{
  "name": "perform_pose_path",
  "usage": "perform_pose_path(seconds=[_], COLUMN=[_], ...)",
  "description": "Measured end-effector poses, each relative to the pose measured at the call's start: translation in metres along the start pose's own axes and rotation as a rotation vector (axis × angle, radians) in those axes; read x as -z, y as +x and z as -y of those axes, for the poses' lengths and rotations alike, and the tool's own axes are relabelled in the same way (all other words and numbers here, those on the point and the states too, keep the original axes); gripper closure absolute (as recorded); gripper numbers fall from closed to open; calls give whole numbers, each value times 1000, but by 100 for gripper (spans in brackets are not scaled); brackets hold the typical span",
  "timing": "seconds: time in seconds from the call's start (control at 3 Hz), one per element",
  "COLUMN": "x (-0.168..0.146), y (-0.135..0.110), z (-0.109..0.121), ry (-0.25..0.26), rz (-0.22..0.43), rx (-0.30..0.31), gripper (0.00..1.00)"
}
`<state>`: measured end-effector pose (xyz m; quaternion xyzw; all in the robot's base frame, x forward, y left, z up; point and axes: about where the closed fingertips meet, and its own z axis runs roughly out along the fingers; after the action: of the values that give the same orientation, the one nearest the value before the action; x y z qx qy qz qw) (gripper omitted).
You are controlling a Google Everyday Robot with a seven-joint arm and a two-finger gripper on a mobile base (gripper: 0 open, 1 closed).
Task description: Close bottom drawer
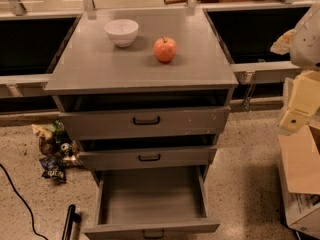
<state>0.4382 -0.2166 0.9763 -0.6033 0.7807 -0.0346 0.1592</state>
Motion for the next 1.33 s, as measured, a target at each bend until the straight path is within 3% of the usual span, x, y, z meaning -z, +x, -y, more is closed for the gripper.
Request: perform_pose_path(seconds=[0.33,0.67,1.0,1.33], x=[0,-32,-93,-174], y=[0,-1,-3,-2], z=[0,-13,-41,-89], ry=[0,-29,-83,-205], rz=[0,-4,9,47], rx=[0,65,181,260], gripper=[0,0,0,0])
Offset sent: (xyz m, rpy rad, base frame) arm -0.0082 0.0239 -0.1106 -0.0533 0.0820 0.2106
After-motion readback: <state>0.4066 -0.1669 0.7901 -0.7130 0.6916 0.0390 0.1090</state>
